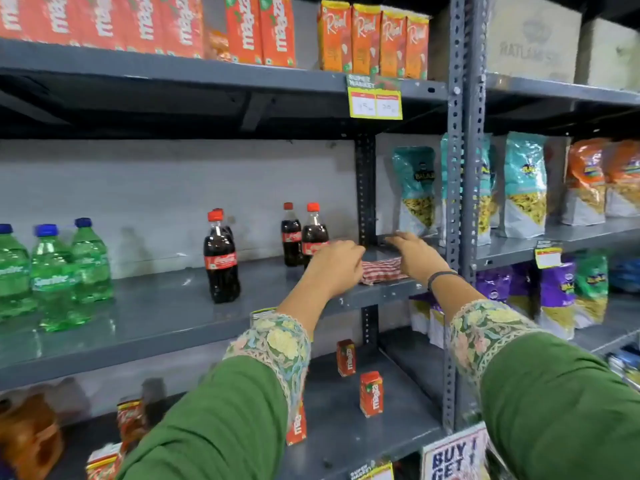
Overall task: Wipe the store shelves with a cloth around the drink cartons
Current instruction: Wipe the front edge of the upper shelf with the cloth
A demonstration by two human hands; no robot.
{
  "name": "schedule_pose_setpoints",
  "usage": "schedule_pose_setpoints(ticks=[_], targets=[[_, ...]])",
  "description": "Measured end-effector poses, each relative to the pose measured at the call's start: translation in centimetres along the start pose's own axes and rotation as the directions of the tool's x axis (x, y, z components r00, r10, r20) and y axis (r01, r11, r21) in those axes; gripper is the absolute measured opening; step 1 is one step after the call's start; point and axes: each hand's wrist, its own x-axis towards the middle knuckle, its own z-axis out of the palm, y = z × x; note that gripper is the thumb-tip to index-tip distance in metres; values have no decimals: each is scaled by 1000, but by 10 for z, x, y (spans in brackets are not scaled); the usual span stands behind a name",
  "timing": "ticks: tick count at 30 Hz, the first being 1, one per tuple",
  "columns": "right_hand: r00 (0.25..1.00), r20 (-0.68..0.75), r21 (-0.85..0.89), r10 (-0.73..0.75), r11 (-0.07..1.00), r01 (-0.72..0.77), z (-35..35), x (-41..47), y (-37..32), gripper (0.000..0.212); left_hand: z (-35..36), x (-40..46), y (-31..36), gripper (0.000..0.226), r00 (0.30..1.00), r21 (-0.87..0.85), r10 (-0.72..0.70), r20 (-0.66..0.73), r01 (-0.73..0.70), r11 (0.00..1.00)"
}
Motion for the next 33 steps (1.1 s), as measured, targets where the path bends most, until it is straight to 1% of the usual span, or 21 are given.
schedule_pose_setpoints(ticks=[2,3,5,7,10,12,14,17,20,22,24,26,28,30,33], targets=[[979,200,-49,-28,998,38,3,6,10,61,11,13,7,39,997,-44,-30,64,32,999],[963,268,-79,-40,995,63,8,9,16,60,19,17,10,41,994,-56,-40,104,46,997],[931,360,-117,-53,988,102,13,10,23,62,33,24,12,45,982,-69,-58,182,72,995],[923,380,-116,-62,987,114,22,7,33,70,47,24,13,47,969,-86,-76,234,98,991],[948,305,-149,-93,978,144,28,2,40,75,59,21,11,48,977,-105,-96,191,118,987],[959,254,-187,-123,967,174,32,-2,43,74,63,19,9,51,989,-64,-76,124,85,994],[968,185,-182,-166,963,200,34,-5,46,72,64,17,6,57,995,-25,-53,86,55,998],[975,73,-158,-212,962,221,36,-13,52,65,64,15,3,66,999,33,-4,44,3,999],[969,-34,-213,-244,949,231,39,-25,53,53,65,10,8,57,998,38,36,-46,-35,999],[959,-124,-277,-254,937,212,42,-34,51,46,64,4,15,44,991,58,69,-112,-62,996],[934,-238,-348,-266,921,173,47,-46,49,40,64,-6,21,35,975,102,133,-176,-116,988],[894,-351,-377,-278,916,137,54,-61,46,34,65,-21,27,38,948,111,196,-252,-173,979],[861,-420,-355,-288,925,136,67,-79,43,33,72,-40,32,45,923,110,235,-303,-211,971],[849,-437,-319,-297,934,163,83,-101,38,39,83,-61,36,53,917,114,257,-306,-233,966],[872,-372,-251,-316,939,234,111,-133,24,42,99,-96,37,56,943,76,235,-236,-223,972]])
